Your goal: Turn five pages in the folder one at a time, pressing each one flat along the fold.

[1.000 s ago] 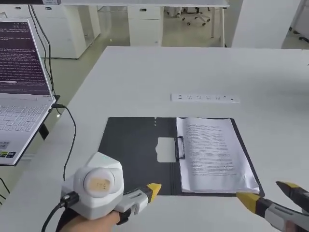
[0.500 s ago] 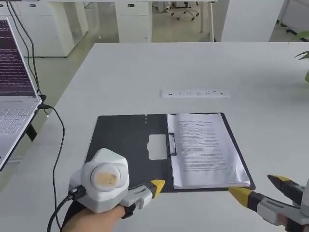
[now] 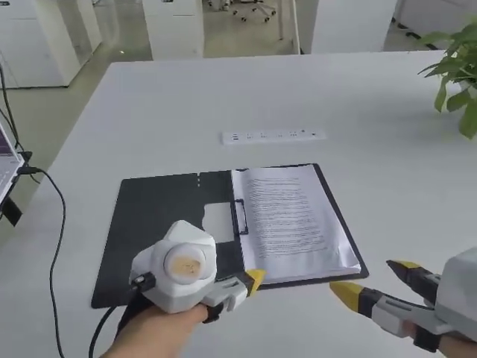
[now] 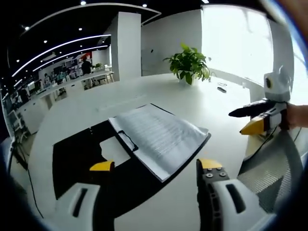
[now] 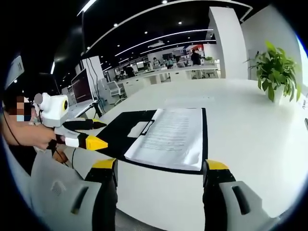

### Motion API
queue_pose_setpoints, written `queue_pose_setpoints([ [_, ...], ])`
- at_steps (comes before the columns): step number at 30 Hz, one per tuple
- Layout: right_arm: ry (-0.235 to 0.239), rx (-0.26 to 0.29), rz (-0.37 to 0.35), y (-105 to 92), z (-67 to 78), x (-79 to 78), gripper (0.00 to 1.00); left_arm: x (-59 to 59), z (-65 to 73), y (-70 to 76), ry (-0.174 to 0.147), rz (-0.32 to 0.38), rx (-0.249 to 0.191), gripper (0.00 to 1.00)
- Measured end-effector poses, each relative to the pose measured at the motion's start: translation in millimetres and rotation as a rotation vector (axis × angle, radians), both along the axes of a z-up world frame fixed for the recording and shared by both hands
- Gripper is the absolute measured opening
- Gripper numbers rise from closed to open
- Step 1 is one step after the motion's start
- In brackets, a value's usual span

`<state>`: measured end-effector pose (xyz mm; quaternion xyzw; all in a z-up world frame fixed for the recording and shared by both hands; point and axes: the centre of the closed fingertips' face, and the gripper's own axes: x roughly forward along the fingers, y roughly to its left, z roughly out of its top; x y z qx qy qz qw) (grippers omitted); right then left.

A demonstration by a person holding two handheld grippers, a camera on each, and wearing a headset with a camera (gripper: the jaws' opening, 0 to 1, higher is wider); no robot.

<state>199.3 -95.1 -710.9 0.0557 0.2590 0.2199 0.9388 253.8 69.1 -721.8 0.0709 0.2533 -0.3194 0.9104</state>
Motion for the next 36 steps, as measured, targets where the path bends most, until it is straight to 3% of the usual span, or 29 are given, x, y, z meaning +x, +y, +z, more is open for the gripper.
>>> queue_pose_setpoints([
  [8, -0.007, 0.01, -0.02, -4.1, 3.2, -2.9, 0.71, 10.8, -11.9, -39.4, -0.005, -0.068, -0.008, 0.67],
  [17, -0.008, 0.016, -0.037, -5.8, 2.7, -4.4, 0.7, 19.3, -24.1, -69.6, 0.002, -0.104, -0.017, 0.65],
  [36, 0.001, 0.033, -0.067, -12.3, -3.1, -2.3, 0.68, 40.1, -56.1, -109.8, 0.007, -0.094, -0.046, 0.63],
])
